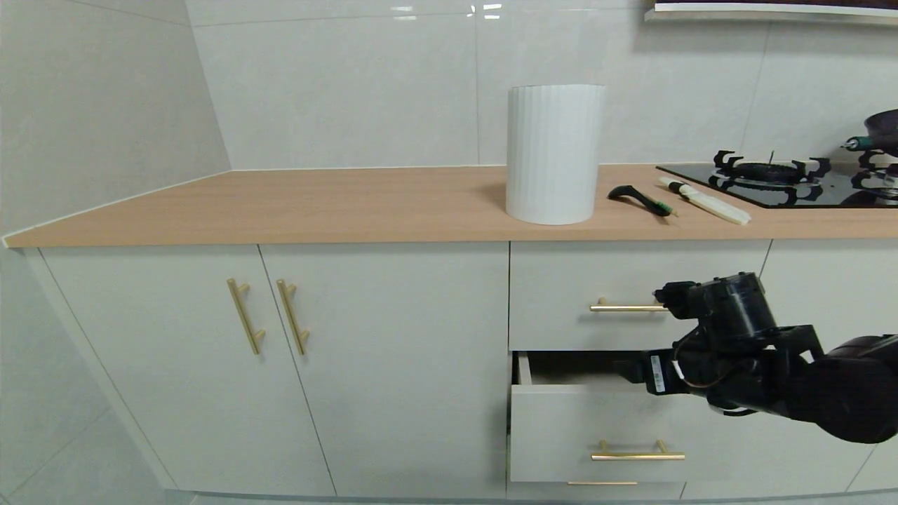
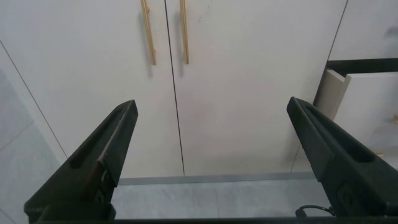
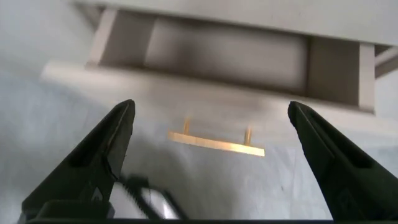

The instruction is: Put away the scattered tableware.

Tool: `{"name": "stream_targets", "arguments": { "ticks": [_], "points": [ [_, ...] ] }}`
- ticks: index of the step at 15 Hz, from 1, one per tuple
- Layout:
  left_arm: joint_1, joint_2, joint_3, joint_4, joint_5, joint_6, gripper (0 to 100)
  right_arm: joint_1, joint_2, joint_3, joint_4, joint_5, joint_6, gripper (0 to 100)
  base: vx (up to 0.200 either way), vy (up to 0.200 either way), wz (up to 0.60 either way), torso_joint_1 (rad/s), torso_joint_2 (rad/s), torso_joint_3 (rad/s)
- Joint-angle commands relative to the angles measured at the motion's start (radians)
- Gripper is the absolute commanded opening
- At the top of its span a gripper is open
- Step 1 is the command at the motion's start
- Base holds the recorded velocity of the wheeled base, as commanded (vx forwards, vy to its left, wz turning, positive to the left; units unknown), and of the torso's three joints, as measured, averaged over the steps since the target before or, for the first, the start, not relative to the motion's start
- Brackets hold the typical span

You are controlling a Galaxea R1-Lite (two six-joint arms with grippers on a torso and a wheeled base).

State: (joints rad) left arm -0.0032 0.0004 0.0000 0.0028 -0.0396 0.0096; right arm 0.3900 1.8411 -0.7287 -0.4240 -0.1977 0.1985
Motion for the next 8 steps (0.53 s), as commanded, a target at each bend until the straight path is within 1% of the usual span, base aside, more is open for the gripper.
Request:
{"name": "stream_targets", "arguments": {
  "ticks": [1,2,4,8],
  "points": [
    [0.000,0.000,0.000,0.000,0.000,0.000,100,-0.019,0.216,0.003,-0.147,-0.054,0.016,100,0.000,0.000,0.00,0.000,0.00,0.000],
    [0.000,0.000,0.000,0.000,0.000,0.000,100,-0.030,0.274,0.003,-0.208,-0.059,0.015,100,0.000,0.000,0.00,0.000,0.00,0.000],
    [0.000,0.000,0.000,0.000,0.000,0.000,100,-0.046,0.320,-0.001,-0.263,-0.060,0.015,100,0.000,0.000,0.00,0.000,0.00,0.000],
    [0.000,0.000,0.000,0.000,0.000,0.000,100,-0.051,0.322,0.008,-0.271,-0.059,0.009,100,0.000,0.000,0.00,0.000,0.00,0.000]
  ]
}}
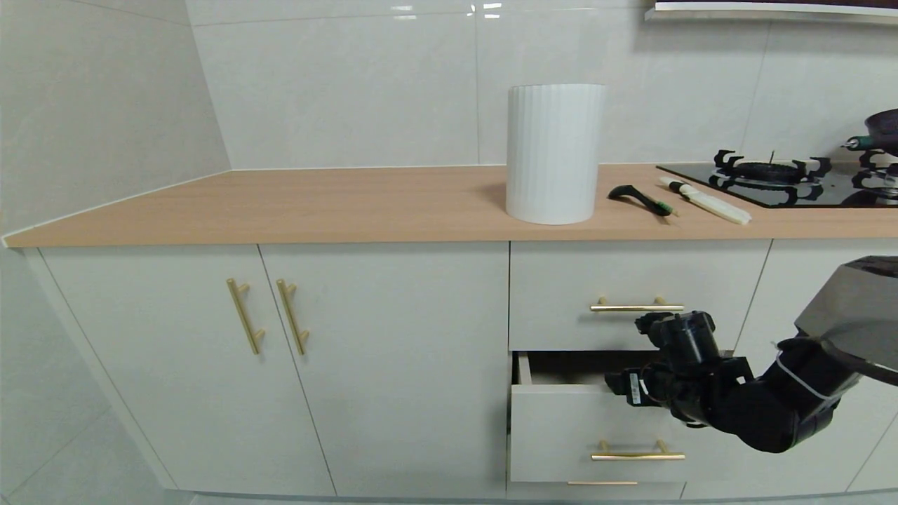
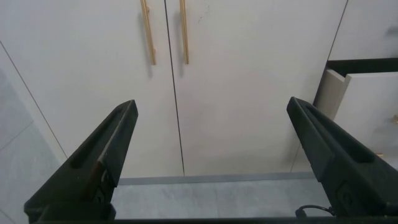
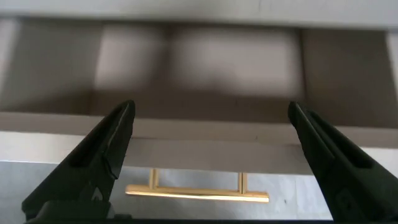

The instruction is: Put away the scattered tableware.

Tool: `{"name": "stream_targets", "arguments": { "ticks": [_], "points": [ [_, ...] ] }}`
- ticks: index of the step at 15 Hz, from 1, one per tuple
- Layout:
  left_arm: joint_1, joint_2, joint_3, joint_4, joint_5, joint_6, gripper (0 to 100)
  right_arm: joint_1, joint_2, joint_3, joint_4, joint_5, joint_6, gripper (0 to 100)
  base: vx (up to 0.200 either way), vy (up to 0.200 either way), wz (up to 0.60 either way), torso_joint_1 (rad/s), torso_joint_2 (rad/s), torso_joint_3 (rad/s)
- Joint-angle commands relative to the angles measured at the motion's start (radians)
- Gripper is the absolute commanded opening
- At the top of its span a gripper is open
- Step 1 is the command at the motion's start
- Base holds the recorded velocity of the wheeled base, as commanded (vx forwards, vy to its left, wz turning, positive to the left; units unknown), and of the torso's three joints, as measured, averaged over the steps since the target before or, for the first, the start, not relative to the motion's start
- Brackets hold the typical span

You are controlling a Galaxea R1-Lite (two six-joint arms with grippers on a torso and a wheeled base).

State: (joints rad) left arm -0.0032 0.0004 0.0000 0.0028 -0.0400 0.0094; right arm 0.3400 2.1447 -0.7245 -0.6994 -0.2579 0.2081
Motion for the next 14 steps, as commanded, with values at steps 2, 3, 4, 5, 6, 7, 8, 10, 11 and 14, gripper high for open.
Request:
{"name": "stream_targets", "arguments": {
  "ticks": [2,3,4,5,6,7,8,10,11,14],
  "points": [
    [0.000,0.000,0.000,0.000,0.000,0.000,100,-0.001,0.000,0.016,0.012,0.003,-0.006,100,0.000,0.000,0.00,0.000,0.00,0.000],
    [0.000,0.000,0.000,0.000,0.000,0.000,100,-0.001,-0.011,0.014,0.035,0.003,-0.006,100,0.000,0.000,0.00,0.000,0.00,0.000],
    [0.000,0.000,0.000,0.000,0.000,0.000,100,-0.001,-0.032,0.013,0.072,0.008,-0.006,100,0.000,0.000,0.00,0.000,0.00,0.000],
    [0.000,0.000,0.000,0.000,0.000,0.000,100,0.001,-0.051,0.013,0.104,0.011,-0.006,100,0.000,0.000,0.00,0.000,0.00,0.000],
    [0.000,0.000,0.000,0.000,0.000,0.000,100,0.002,-0.069,0.013,0.130,0.012,-0.007,100,0.000,0.000,0.00,0.000,0.00,0.000],
    [0.000,0.000,0.000,0.000,0.000,0.000,100,0.004,-0.085,0.013,0.153,0.014,-0.007,100,0.000,0.000,0.00,0.000,0.00,0.000],
    [0.000,0.000,0.000,0.000,0.000,0.001,100,0.005,-0.097,0.016,0.172,0.014,-0.009,100,0.000,0.000,0.00,0.000,0.00,0.000],
    [0.000,0.000,0.000,0.000,0.000,0.000,100,0.007,-0.106,0.016,0.182,0.016,-0.009,100,0.000,0.000,0.00,0.000,0.00,0.000],
    [0.000,0.000,0.000,0.000,0.000,0.001,100,0.010,-0.135,0.022,0.228,0.016,-0.030,100,0.000,0.000,0.00,0.000,0.00,0.000],
    [0.000,0.000,0.000,0.000,0.000,0.000,100,0.022,-0.209,0.027,0.374,0.052,-0.078,100,0.000,0.000,0.00,0.000,0.00,0.000]
  ]
}}
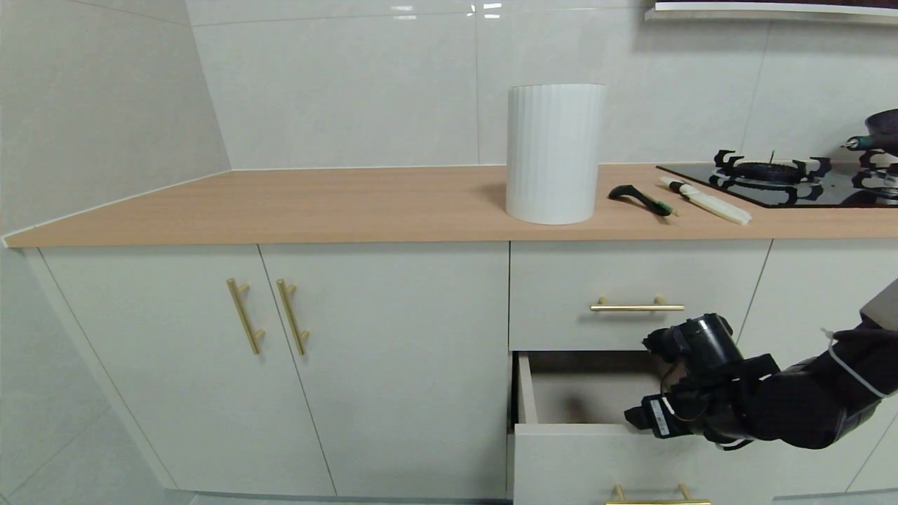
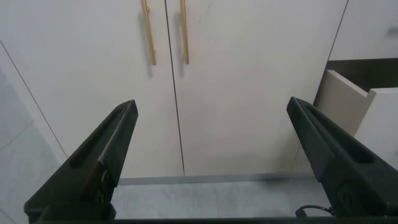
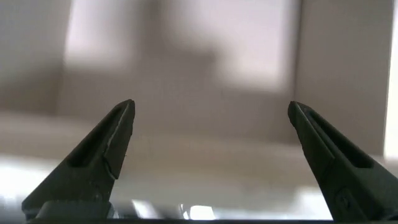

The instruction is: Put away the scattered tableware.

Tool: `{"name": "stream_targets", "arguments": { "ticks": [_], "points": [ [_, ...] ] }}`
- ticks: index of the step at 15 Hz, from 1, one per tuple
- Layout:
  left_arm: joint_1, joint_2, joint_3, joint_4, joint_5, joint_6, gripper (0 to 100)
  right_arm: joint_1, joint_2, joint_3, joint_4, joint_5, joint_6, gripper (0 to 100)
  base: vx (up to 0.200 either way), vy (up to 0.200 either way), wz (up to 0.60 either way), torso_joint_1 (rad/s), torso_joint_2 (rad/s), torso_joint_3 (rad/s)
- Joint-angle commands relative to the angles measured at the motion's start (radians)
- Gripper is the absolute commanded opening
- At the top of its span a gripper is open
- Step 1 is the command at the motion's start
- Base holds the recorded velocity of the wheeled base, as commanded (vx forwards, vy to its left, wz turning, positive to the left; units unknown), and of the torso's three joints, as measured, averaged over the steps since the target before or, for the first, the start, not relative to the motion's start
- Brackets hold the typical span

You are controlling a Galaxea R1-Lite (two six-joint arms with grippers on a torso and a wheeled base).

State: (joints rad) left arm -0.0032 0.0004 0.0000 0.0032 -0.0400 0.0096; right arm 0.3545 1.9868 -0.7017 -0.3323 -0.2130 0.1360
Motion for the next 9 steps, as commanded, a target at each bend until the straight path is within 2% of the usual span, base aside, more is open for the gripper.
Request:
{"name": "stream_targets", "arguments": {
  "ticks": [1,8,9],
  "points": [
    [0.000,0.000,0.000,0.000,0.000,0.000,100,0.011,-0.068,0.002,0.070,0.012,-0.029,100,0.000,0.000,0.00,0.000,0.00,0.000],
    [0.000,0.000,0.000,0.000,0.000,0.001,100,0.067,-0.161,0.004,0.277,0.012,-0.084,100,0.000,0.000,0.00,0.000,0.00,0.000],
    [0.000,0.000,0.000,0.000,0.000,0.000,100,0.075,-0.195,0.002,0.378,0.012,-0.139,100,0.000,0.000,0.00,0.000,0.00,0.000]
  ]
}}
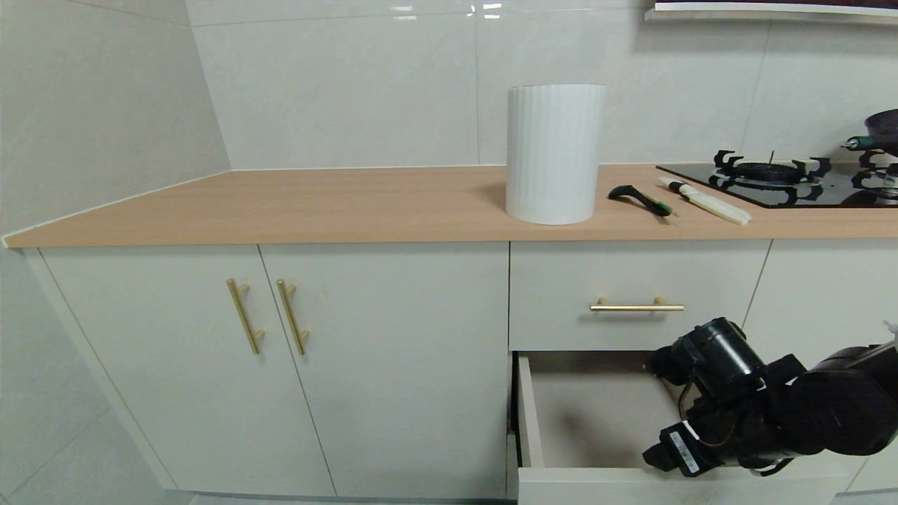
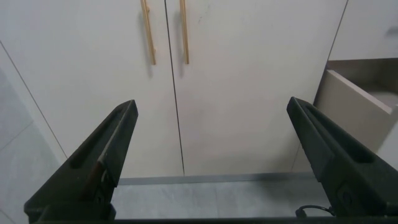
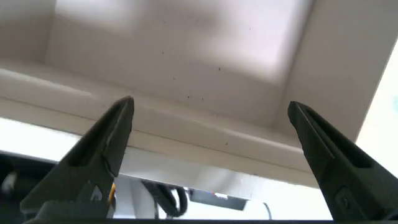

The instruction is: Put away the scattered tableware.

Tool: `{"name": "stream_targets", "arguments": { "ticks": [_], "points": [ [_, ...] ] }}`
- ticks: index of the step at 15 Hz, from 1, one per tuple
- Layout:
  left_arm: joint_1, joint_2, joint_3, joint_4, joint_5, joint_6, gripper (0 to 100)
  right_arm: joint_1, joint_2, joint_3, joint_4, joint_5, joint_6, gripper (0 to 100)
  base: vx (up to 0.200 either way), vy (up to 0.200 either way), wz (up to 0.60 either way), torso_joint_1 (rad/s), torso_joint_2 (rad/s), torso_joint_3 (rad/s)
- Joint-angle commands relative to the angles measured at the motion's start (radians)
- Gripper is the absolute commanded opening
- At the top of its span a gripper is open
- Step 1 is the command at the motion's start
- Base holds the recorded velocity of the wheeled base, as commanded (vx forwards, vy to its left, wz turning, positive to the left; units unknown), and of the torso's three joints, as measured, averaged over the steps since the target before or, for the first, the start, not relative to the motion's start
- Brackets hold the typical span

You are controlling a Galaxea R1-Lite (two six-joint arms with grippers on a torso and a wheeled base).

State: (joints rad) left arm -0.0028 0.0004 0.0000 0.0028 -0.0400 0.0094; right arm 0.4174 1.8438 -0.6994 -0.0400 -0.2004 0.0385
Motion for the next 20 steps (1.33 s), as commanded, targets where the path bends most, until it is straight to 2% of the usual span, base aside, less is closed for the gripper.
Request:
{"name": "stream_targets", "arguments": {
  "ticks": [1,5,7,9,10,12,20],
  "points": [
    [0.000,0.000,0.000,0.000,0.000,0.000,100,0.020,-0.072,-0.002,0.144,0.001,-0.063,100,0.000,0.000,0.00,0.000,0.00,0.000],
    [0.000,0.000,0.000,0.000,0.000,0.001,100,0.055,-0.107,-0.006,0.341,-0.001,-0.150,100,0.000,0.000,0.00,0.000,0.00,0.000],
    [0.000,0.000,0.000,0.000,0.000,0.001,100,0.053,-0.107,-0.031,0.336,-0.002,-0.141,100,0.000,0.000,0.00,0.000,0.00,0.000],
    [0.000,0.000,0.000,0.000,0.000,0.000,100,0.052,-0.121,-0.074,0.335,-0.004,-0.054,100,0.000,0.000,0.00,0.000,0.00,0.000],
    [0.000,0.000,0.000,0.000,0.000,0.000,100,0.053,-0.138,-0.120,0.336,0.001,0.047,100,0.000,0.000,0.00,0.000,0.00,0.000],
    [0.000,0.000,0.000,0.000,0.000,0.000,100,0.052,-0.184,-0.158,0.335,0.004,0.118,100,0.000,0.000,0.00,0.000,0.00,0.000],
    [0.000,0.000,0.000,0.000,0.000,0.001,100,0.020,-0.236,-0.157,0.241,0.004,0.123,100,0.000,0.000,0.00,0.000,0.00,0.000]
  ]
}}
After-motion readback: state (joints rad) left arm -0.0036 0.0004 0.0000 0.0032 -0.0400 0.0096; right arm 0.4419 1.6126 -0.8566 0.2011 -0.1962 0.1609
